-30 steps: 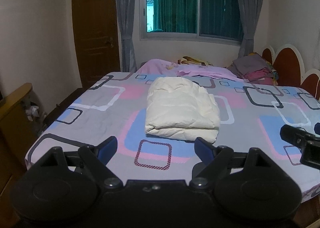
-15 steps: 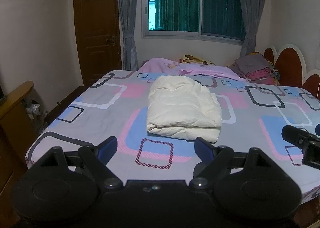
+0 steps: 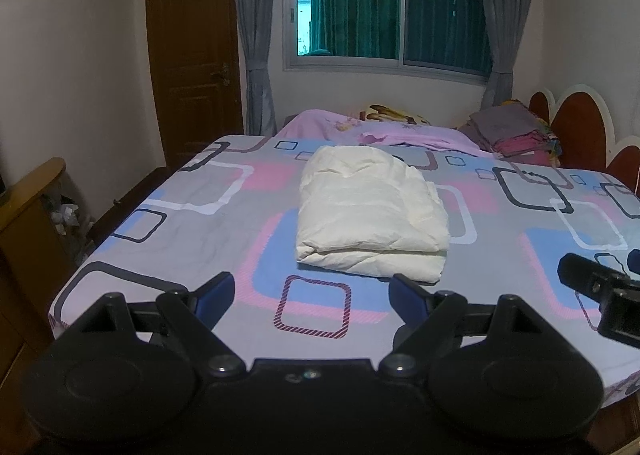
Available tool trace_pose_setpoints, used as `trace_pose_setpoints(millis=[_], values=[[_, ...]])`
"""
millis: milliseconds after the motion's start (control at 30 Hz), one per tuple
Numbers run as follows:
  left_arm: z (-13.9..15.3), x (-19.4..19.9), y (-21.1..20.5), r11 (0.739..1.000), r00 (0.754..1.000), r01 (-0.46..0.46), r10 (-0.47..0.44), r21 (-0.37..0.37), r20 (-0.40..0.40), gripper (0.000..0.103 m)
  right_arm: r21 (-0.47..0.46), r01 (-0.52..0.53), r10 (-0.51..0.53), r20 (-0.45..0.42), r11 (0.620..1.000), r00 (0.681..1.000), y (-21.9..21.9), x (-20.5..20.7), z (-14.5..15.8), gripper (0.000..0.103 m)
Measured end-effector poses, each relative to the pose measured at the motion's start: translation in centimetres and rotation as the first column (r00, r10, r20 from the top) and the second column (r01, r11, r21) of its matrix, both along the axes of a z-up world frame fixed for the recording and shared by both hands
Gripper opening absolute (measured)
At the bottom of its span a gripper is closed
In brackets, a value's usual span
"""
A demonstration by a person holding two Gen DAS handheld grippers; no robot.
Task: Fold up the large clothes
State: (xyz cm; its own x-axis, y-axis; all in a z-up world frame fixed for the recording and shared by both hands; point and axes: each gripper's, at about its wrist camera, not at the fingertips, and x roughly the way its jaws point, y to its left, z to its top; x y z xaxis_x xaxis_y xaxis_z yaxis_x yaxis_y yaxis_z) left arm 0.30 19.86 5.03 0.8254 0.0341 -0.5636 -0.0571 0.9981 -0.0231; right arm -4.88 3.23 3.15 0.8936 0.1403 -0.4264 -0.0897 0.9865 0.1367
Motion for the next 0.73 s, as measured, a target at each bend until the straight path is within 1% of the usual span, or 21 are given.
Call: trace_pose_setpoints(millis=[467, 633, 733], values=[[-0.6, 1.2, 0.8, 1.000, 1.000, 0.011, -0.011, -0.010, -0.010, 0.084, -0.007, -0.009, 0.009, -0.012, 1.000, 1.000, 0.4, 1.3, -0.9, 0.103], [-1.6, 2.2, 0.7, 0.999, 0.999, 0.040, -0.039, -0.031, 0.025, 0.082, 0.001, 0.010, -0.010, -0.035, 1.000, 0.999, -0.1, 2.5, -1.9, 0.103], [-2.4, 3.9, 0.6, 0.999, 1.000, 0.031, -0.031, -0.041, 0.006, 0.084, 0.001, 0.025, -0.025, -0.061, 1.000, 0.998, -0.7, 3.9, -3.0, 0.103]])
